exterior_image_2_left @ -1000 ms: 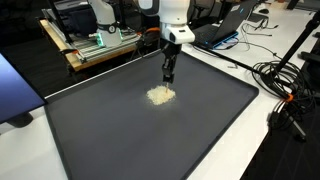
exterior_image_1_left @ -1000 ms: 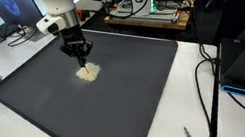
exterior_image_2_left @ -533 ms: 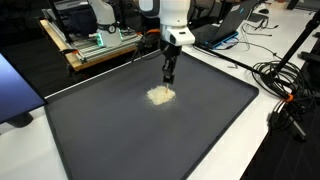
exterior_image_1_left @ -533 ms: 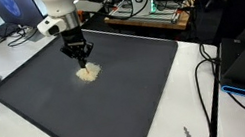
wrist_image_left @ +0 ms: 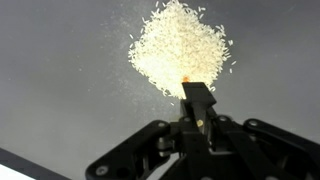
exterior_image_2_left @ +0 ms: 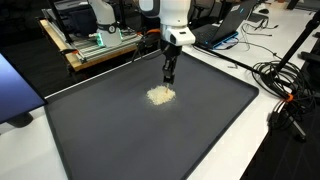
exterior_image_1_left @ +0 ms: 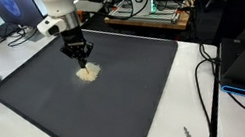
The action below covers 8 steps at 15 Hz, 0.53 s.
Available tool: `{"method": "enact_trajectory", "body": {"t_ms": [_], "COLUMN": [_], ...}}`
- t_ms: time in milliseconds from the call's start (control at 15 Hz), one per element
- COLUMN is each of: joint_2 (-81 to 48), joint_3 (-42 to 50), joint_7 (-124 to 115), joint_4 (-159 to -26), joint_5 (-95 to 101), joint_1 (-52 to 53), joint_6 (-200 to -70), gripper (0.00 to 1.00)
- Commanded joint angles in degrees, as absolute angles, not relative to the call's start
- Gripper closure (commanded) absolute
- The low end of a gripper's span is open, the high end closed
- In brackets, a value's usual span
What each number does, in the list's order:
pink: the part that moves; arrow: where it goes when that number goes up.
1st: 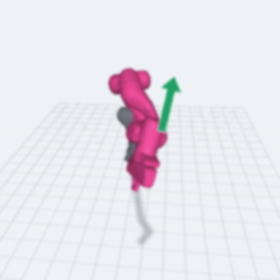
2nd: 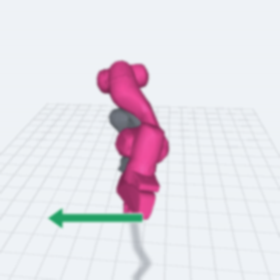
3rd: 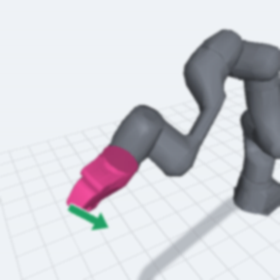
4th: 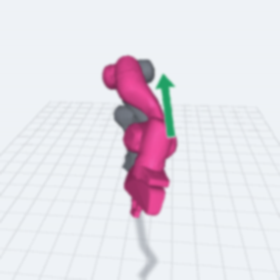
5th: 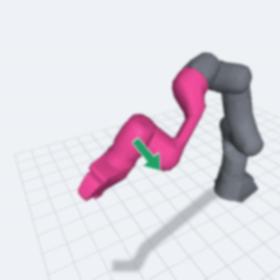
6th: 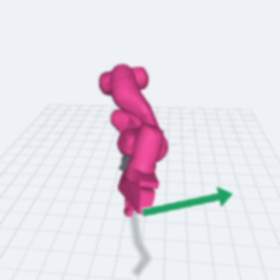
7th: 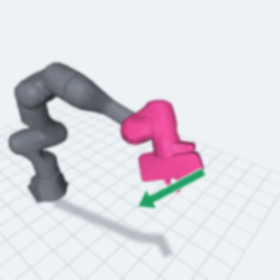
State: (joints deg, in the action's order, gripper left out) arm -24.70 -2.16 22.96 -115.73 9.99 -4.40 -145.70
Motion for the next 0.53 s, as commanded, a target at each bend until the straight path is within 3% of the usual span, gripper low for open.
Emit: {"method": "enact_trajectory", "body": {"t_ms": [0, 467], "joint_2": [-24.13, -21.88], "joint_3": [-2.7, -2.89], "joint_7": [23.84, 23.32], "joint_4": [-115.17, -115.24], "joint_5": [8.87, 8.79], "joint_1": [-4.84, -4.37], "joint_6": [-144.46, -142.16], "gripper": [0.97, 0.97]}}
